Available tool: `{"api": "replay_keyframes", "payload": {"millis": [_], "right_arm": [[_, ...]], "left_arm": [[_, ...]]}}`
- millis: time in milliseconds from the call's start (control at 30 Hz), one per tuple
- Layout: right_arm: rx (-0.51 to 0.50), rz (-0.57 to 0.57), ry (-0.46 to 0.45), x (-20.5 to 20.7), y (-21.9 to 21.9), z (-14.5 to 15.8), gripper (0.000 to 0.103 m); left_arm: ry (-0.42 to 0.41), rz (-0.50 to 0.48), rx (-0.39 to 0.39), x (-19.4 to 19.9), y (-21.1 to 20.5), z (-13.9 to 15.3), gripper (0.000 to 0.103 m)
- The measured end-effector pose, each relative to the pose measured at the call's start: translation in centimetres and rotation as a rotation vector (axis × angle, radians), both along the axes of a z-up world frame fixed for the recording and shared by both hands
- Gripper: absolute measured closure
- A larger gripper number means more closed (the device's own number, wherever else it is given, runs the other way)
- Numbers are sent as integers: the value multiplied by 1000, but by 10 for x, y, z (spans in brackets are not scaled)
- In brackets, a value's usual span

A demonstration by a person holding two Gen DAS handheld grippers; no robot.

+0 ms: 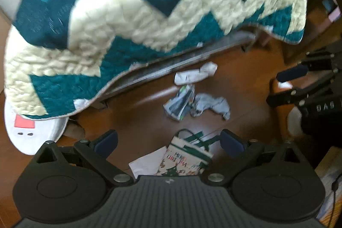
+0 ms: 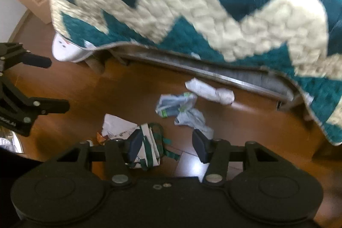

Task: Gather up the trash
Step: 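Lower both open tools back toward the trash on the floor, then grasp the crumpled grey plastic with the right tool while the left tool reaches for the snack wrapper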

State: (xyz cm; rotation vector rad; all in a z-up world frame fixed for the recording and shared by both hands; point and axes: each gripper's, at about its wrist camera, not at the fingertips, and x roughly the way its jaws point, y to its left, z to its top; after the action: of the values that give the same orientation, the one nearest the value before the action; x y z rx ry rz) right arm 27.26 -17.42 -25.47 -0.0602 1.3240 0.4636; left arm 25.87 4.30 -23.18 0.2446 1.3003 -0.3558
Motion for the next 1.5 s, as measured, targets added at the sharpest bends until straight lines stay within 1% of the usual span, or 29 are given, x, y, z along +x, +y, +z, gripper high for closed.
{"api": "replay_keyframes", "payload": {"millis": [67,200,300,400,500,667,800,867,967,1033,1133,1267,1333,1400,1467,1500], "right_arm": [[-8,-4,32,5,0,-21,51],[-55,-6,85,18,4,-62,51],[-86,-13,118,27,6,-90,51],[-115,-22,147,34,6,-116,51],[-137,-16,174,38,7,-141,51],[-181,16,208,41,13,-175,51],[-194,17,215,42,17,-193,51],[-205,35,205,43,20,-201,51],[-216,78,193,44,23,-213,51],[-234,104,187,46,25,-221,51],[-270,130,180,49,29,-233,51],[-288,153,171,55,35,-246,51],[-296,170,166,57,39,-251,51],[-303,188,159,58,42,-255,51],[-301,204,159,59,45,-259,51],[-302,212,157,59,47,-260,51]], "left_arm": [[38,-9,14,7,6,-23,1],[105,-4,64,17,22,-74,1],[181,61,76,24,44,-117,1],[265,159,71,26,70,-160,1],[343,229,57,21,91,-196,1],[414,234,90,3,103,-245,1],[477,271,102,-7,115,-279,2],[499,276,96,-13,119,-292,2],[516,265,86,-22,120,-304,2],[532,280,77,-27,122,-310,8],[547,309,82,-32,127,-317,9],[546,290,75,-39,128,-322,12],[547,291,61,-41,129,-326,20],[556,303,44,-42,129,-329,25],[565,302,34,-42,133,-330,28],[573,303,21,-43,133,-331,38]]}}
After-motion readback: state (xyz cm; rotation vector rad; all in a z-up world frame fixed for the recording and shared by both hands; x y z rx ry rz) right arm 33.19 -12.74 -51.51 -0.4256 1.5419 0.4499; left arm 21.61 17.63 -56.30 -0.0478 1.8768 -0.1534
